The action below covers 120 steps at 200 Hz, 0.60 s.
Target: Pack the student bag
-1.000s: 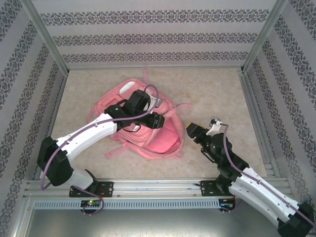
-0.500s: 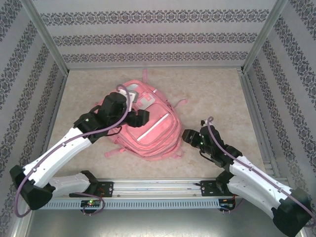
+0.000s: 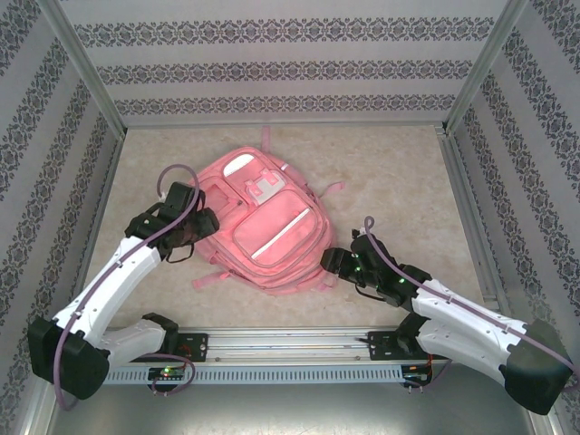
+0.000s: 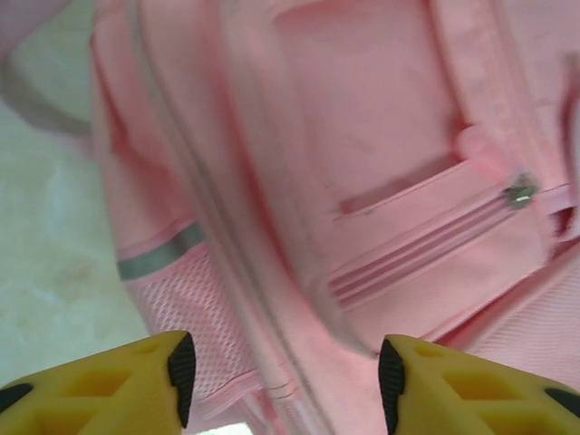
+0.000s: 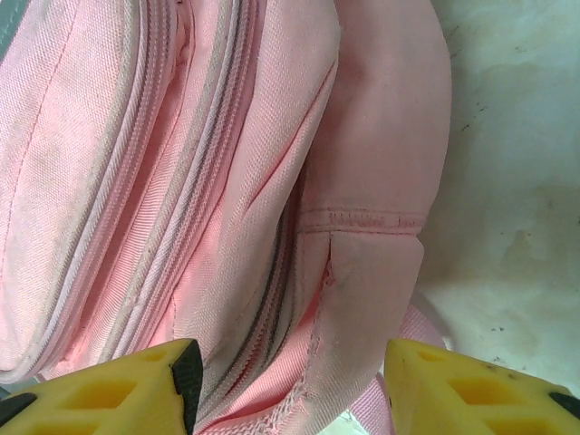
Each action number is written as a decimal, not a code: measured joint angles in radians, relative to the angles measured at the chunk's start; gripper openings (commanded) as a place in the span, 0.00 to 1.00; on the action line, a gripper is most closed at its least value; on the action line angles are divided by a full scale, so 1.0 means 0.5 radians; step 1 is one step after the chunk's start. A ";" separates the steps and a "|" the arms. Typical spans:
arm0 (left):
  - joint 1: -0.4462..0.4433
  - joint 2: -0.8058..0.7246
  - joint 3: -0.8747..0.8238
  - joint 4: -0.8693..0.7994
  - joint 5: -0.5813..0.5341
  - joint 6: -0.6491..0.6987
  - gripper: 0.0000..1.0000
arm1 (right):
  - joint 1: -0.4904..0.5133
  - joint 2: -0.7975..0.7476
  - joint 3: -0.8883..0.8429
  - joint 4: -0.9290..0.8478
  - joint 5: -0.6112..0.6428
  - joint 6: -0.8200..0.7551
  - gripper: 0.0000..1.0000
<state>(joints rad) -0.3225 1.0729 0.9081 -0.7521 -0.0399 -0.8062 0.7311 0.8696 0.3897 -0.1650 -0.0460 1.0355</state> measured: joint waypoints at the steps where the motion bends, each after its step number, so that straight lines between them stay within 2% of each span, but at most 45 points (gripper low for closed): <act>1: 0.003 -0.003 -0.006 0.003 0.005 -0.005 0.52 | 0.000 -0.003 -0.003 0.004 0.000 0.005 0.57; 20: 0.066 -0.082 -0.169 0.074 0.118 -0.099 0.46 | -0.001 -0.037 -0.047 0.049 -0.001 0.058 0.57; 37: 0.096 -0.100 -0.257 0.149 0.206 -0.163 0.44 | -0.005 -0.079 -0.109 0.103 -0.002 0.101 0.57; 83: 0.118 -0.082 -0.432 0.444 0.375 -0.234 0.47 | -0.071 -0.140 -0.209 0.164 -0.029 0.179 0.57; 120: 0.137 -0.063 -0.510 0.596 0.414 -0.237 0.45 | -0.084 -0.137 -0.249 0.244 -0.079 0.209 0.57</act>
<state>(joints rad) -0.2539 1.0412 0.6533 -0.4541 0.1669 -0.9249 0.6891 0.8009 0.2649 -0.0429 -0.0853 1.1400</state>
